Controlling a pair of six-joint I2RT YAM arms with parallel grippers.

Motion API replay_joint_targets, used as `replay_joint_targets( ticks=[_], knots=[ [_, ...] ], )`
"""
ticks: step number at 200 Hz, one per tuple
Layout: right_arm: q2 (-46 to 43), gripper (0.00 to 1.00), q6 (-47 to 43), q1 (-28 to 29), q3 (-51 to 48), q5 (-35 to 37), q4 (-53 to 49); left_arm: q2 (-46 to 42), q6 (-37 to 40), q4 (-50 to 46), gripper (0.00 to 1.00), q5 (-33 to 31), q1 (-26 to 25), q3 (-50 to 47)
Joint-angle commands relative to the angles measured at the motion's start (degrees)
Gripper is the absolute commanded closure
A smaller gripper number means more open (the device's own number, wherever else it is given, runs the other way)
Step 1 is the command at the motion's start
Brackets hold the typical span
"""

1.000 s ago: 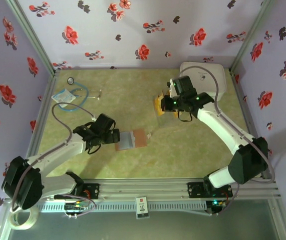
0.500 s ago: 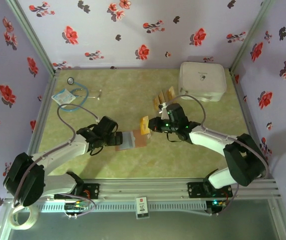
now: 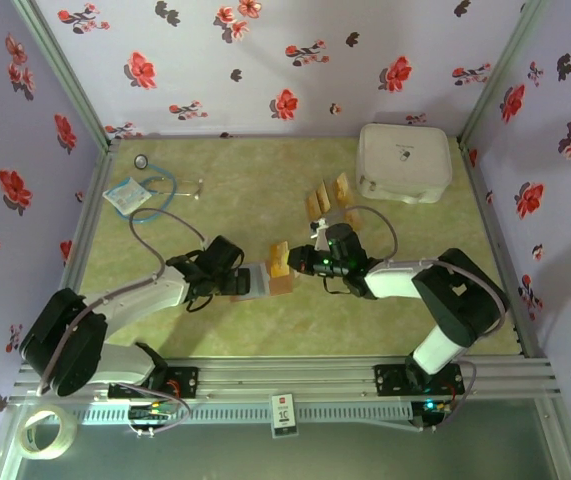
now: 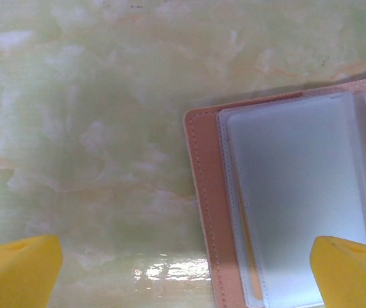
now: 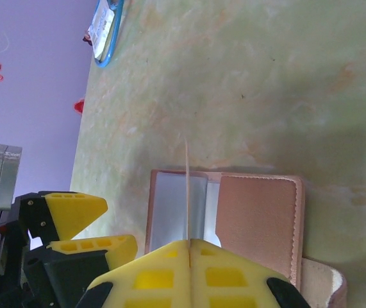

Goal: Put the credit cards into the card holder

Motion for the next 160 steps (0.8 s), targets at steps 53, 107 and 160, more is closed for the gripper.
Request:
replay_joint_targets(
  ticks=[53,107,160],
  knots=[
    [2.1,1.00,1.8,1.7,-1.7,-0.7,8.0,2.9,1.0,1.1,0.00,-3.1,-1.0,-0.8],
    [4.1,1.00,2.3,2.3,-1.9,-1.1,9.8,4.2,0.2,0.6,0.00,-4.8,-1.1,-1.6],
    [4.7,1.00,2.5,2.4,-1.9,-1.0,10.4,4.7,-0.8,-0.3,0.00,-5.9,-1.2,-2.4]
  ],
)
